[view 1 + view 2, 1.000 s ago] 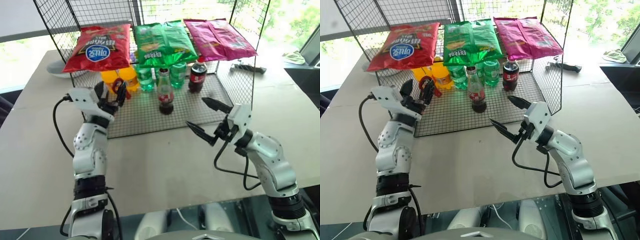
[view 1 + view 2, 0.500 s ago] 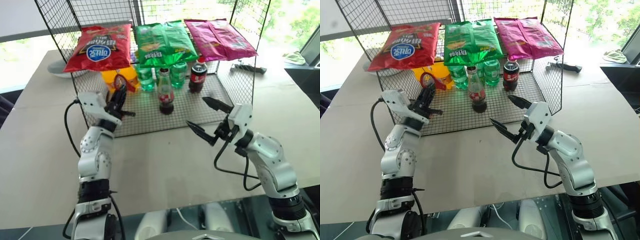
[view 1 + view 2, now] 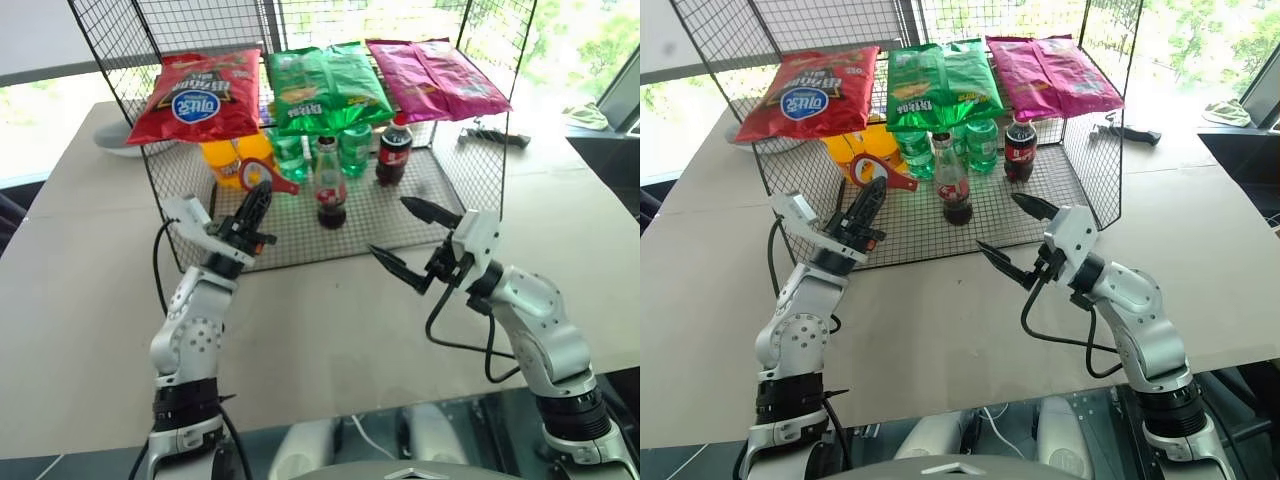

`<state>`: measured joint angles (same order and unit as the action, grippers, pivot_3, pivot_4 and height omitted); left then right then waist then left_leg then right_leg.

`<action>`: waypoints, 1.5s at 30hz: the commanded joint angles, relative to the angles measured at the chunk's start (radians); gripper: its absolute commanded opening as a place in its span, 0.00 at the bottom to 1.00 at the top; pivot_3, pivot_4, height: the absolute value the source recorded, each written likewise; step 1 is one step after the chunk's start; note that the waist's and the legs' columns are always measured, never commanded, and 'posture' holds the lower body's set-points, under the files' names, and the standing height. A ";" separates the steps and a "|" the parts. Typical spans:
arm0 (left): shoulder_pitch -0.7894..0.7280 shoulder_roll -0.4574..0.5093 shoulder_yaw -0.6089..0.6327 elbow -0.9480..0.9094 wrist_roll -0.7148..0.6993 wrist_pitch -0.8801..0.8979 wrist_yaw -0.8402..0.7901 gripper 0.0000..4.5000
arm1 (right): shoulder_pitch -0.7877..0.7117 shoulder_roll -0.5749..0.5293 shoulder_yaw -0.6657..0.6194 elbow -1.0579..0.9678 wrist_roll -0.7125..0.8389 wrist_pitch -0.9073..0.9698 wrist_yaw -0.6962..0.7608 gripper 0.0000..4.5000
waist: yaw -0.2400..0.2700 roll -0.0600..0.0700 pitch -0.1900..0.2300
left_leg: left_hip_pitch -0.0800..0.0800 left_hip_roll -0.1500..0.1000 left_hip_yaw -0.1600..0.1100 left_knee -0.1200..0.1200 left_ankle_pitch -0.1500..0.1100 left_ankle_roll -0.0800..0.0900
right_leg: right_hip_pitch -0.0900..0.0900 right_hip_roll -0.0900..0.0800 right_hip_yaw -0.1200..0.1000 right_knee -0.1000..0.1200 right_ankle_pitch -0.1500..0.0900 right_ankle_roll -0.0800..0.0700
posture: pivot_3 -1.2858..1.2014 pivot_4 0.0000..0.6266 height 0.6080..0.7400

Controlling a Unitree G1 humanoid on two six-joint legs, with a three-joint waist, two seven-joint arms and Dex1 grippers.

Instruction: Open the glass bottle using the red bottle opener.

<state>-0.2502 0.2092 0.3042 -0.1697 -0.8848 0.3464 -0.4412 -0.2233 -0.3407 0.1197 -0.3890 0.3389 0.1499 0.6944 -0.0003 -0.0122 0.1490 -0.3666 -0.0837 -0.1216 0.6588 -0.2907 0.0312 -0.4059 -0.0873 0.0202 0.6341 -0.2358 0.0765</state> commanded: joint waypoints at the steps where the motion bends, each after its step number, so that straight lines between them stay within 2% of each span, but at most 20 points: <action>1: 0.002 -0.005 0.034 -0.064 -0.119 0.053 0.006 0.01 | -0.015 0.004 -0.004 -0.015 0.019 -0.006 0.003 1.00 | 0.000 0.000 0.000 | 0.000 0.000 0.000 0.000 0.000 0.000 | 0.000 0.000 0.000 0.000 0.000 0.000 | 0.52 0.24 1.00; 6: 0.053 0.065 -0.022 -0.116 -0.275 0.248 -0.080 0.01 | -0.014 -0.022 0.009 -0.043 0.070 0.144 -0.002 1.00 | -0.003 0.000 0.000 | 0.000 0.000 0.000 0.001 0.000 0.000 | 0.000 0.000 0.001 0.001 0.000 0.000 | 0.52 0.24 1.00; 12: 0.050 0.157 -0.076 -0.116 -0.334 0.395 -0.167 0.01 | -0.052 -0.083 0.008 -0.083 0.213 0.398 0.033 1.00 | -0.006 0.000 0.000 | 0.000 0.000 0.000 0.003 0.000 0.000 | 0.000 0.000 0.001 0.003 0.000 0.000 | 0.52 0.24 1.00; 19: 0.046 0.263 -0.190 -0.100 -0.248 0.476 -0.319 0.01 | -0.115 -0.164 0.021 -0.094 0.384 0.641 0.108 1.00 | -0.010 0.000 0.000 | 0.000 0.000 0.000 0.002 0.000 0.000 | 0.000 0.000 0.001 0.003 0.000 0.000 | 0.52 0.24 1.00; 30: 0.028 0.242 -0.230 -0.071 -0.189 0.471 -0.377 0.01 | -0.176 -0.158 0.058 -0.083 0.486 0.790 0.125 1.00 | -0.010 0.000 0.000 | -0.002 0.000 0.000 0.002 0.000 0.000 | -0.001 -0.001 0.001 0.002 0.000 0.000 | 0.52 0.24 1.00; 31: 0.029 0.242 -0.230 -0.070 -0.185 0.470 -0.380 0.00 | -0.177 -0.155 0.059 -0.083 0.487 0.791 0.124 0.91 | -0.009 0.000 0.000 | -0.002 0.000 0.000 0.002 0.000 0.000 | -0.002 -0.001 0.001 0.002 0.000 0.000 | 0.52 0.24 1.00; 33: 0.033 0.242 -0.232 -0.068 -0.176 0.466 -0.389 0.00 | -0.180 -0.143 0.053 -0.083 0.501 0.799 0.117 0.84 | -0.009 0.000 0.000 | -0.003 0.000 0.000 0.002 0.000 0.000 | -0.002 -0.001 0.001 0.002 0.000 0.000 | 0.52 0.24 1.00; 36: 0.034 0.236 -0.230 -0.064 -0.166 0.464 -0.398 0.00 | -0.183 -0.140 0.050 -0.084 0.500 0.802 0.114 0.55 | -0.009 0.000 0.000 | -0.003 0.000 0.000 0.002 0.000 0.000 | -0.002 -0.001 0.001 0.002 0.000 0.000 | 0.52 0.24 1.00; 41: 0.037 0.229 -0.237 -0.056 -0.142 0.459 -0.419 0.00 | -0.187 -0.136 0.044 -0.085 0.498 0.806 0.109 0.01 | -0.009 0.000 0.000 | -0.003 0.000 0.000 0.002 0.000 0.000 | -0.003 -0.001 0.001 0.002 0.000 0.000 | 0.52 0.24 1.00; 45: 0.037 0.222 -0.248 -0.048 -0.103 0.433 -0.428 0.00 | -0.183 -0.138 0.041 -0.090 0.503 0.813 0.106 0.01 | -0.009 0.000 0.000 | -0.004 0.000 0.000 0.002 0.000 0.000 | -0.003 -0.001 0.001 0.002 0.000 0.000 | 0.52 0.24 1.00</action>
<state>-0.2130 0.4354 0.0647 -0.2264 -1.0410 0.8032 -0.9024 -0.3844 -0.4922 0.1485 -0.4141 0.8095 0.9722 0.7854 -0.0096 -0.0124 0.1490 -0.3702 -0.0841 -0.1216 0.6607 -0.2910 0.0316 -0.4088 -0.0883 0.0215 0.6358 -0.2359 0.0761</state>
